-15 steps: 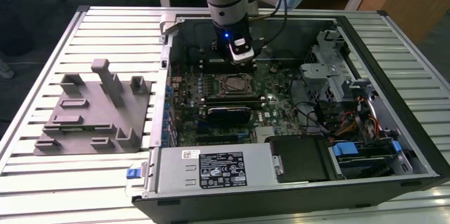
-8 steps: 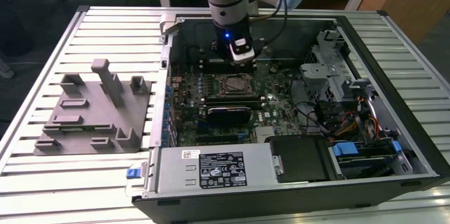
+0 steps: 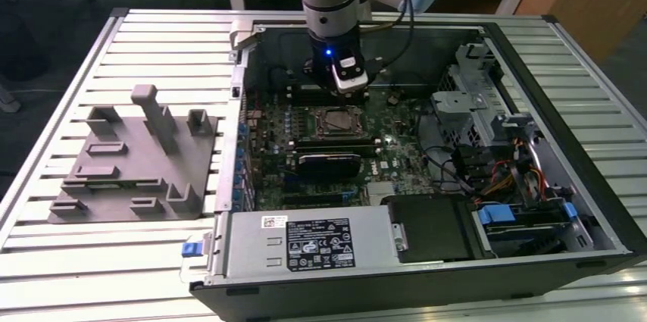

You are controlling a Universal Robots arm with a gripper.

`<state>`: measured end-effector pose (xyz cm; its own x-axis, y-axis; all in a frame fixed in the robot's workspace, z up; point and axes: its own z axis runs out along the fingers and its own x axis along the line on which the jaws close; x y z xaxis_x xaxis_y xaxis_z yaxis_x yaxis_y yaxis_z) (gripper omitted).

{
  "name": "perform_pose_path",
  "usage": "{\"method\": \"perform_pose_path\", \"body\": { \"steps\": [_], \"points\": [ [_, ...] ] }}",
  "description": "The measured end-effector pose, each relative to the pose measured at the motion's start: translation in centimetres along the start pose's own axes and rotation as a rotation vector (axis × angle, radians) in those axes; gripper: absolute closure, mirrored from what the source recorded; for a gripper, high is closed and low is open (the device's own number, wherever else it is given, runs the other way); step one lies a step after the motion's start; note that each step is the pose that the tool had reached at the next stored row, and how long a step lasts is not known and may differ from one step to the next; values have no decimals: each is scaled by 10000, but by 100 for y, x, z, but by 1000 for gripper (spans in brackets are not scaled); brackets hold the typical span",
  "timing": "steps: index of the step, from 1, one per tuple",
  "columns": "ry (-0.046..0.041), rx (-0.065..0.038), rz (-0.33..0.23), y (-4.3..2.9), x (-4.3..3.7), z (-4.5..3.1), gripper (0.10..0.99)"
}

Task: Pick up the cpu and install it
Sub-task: 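Install the first cpu locking lever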

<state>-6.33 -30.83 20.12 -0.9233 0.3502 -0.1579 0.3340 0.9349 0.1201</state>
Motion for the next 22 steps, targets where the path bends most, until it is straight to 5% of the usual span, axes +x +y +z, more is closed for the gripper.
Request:
{"method": "perform_pose_path", "body": {
  "steps": [10, 16, 22],
  "points": [
    [1, 1, -1, 15, -21, -127, 980],
    [6, 9, -2, 15, -21, -128, 980],
    [151, 224, -19, -20, -36, -125, 980]
  ]
}}
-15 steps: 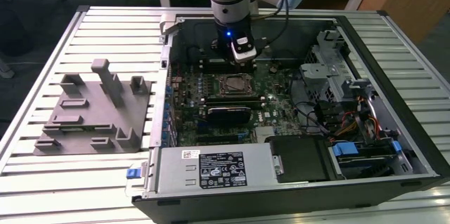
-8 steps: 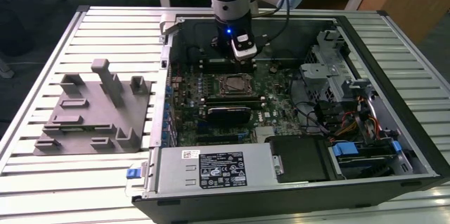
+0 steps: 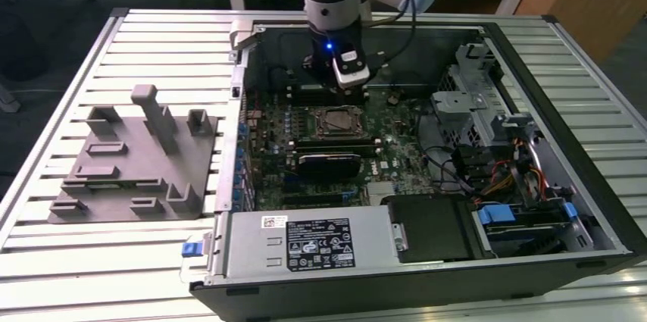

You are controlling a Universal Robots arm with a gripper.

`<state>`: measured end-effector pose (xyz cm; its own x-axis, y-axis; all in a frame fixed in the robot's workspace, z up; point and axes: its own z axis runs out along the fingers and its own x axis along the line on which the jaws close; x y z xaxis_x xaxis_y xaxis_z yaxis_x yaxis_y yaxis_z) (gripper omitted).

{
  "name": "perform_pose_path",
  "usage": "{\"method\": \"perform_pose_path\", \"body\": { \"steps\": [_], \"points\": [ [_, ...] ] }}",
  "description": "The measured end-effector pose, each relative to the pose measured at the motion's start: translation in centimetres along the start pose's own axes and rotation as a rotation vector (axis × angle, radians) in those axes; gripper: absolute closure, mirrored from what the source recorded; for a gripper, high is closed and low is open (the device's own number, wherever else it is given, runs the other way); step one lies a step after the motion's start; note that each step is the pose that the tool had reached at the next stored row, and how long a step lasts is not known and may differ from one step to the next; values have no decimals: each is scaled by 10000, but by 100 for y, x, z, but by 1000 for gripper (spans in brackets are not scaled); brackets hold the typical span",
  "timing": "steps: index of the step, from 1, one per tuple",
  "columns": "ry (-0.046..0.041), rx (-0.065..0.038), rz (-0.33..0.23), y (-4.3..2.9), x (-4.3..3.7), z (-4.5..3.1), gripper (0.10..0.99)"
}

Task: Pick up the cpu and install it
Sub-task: 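Install the first cpu locking lever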

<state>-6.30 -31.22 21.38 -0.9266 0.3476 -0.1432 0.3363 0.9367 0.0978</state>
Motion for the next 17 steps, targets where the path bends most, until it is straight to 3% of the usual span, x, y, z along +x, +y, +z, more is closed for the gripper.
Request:
{"method": "perform_pose_path", "body": {
  "steps": [9, 14, 17],
  "points": [
    [426, 253, 5, -180, -88, 10, 980],
    [615, 385, 5, -270, -140, 12, 980],
    [677, 480, 0, -301, -158, 12, 980]
  ]
}}
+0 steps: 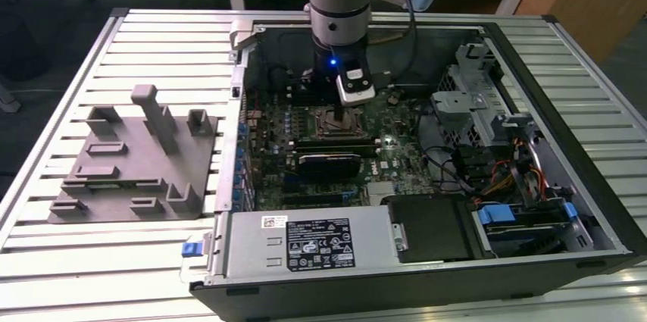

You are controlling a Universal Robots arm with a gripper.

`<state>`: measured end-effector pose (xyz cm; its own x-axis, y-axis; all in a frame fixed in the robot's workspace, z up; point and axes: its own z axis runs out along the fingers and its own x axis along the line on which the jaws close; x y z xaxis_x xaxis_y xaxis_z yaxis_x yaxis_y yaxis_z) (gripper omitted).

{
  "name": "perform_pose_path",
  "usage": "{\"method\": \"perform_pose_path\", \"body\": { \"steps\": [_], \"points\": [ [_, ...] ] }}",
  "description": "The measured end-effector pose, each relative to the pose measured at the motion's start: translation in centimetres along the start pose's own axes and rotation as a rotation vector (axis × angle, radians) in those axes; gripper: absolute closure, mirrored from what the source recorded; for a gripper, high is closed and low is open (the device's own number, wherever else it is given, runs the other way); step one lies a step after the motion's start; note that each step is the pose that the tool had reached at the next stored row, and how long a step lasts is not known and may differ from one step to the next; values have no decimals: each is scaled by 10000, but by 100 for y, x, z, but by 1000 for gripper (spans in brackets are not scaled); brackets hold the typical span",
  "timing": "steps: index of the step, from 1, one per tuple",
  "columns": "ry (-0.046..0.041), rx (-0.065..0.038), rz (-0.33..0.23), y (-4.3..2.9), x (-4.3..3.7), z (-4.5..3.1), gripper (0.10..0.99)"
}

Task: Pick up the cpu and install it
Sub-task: 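Install the first cpu locking lever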

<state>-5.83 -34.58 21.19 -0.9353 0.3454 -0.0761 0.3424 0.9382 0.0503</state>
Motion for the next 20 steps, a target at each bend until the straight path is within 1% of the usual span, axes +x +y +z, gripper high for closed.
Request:
{"method": "perform_pose_path", "body": {
  "steps": [2, 3, 10, 12, 17, 20],
  "points": [
    [15, 46, -3, -9, -6, 1, 980],
    [16, 52, -3, -10, -6, 1, 980],
    [16, 59, -3, -10, -6, -4, 980],
    [15, 56, -3, -9, -8, -25, 980],
    [15, 56, -3, -4, -15, -108, 980],
    [14, 54, -3, -3, -16, -122, 980]
  ]
}}
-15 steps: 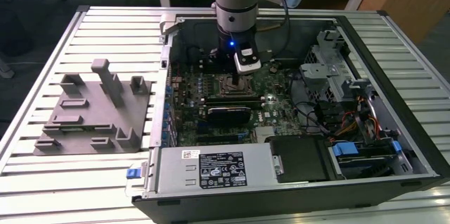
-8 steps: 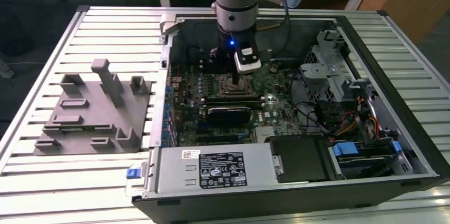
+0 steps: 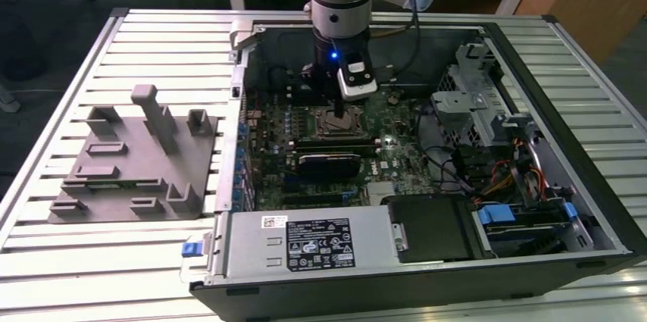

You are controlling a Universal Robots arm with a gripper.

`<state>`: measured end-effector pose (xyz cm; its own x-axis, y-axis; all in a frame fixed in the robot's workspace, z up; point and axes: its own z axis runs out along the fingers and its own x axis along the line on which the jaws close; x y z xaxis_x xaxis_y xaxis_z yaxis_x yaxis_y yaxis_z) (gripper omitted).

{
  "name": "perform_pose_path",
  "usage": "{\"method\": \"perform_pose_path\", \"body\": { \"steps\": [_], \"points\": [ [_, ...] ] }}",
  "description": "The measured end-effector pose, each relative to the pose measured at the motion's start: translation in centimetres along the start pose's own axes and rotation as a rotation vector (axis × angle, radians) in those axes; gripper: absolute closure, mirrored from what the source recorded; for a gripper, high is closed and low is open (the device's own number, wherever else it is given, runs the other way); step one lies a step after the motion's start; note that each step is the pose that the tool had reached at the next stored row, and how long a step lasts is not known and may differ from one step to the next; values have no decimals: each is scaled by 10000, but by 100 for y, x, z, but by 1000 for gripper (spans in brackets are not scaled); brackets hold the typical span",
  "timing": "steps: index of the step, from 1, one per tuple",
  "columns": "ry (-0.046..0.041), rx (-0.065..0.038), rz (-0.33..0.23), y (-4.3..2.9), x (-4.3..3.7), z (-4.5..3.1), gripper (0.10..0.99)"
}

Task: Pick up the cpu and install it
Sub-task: 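Install the first cpu locking lever, then install the second cpu locking lever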

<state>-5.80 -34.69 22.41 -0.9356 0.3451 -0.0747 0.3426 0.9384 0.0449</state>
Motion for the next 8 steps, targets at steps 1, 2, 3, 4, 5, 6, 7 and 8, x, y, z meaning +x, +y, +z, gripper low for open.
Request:
{"method": "perform_pose_path", "body": {
  "steps": [1, 2, 3, 4, 5, 6, 7, 8],
  "points": [
    [0, 2, 0, 0, 0, -3, 980],
    [0, 3, 0, 0, 0, -5, 980],
    [1, 2, 0, 0, 0, -5, 980],
    [1, 3, 0, 0, 0, -5, 980],
    [1, 2, 0, 0, 0, -5, 980],
    [1, 3, 0, 0, 0, -6, 980],
    [1, 3, 0, 0, 0, -6, 980],
    [0, 2, -1, 0, 0, -6, 980]
  ]
}}
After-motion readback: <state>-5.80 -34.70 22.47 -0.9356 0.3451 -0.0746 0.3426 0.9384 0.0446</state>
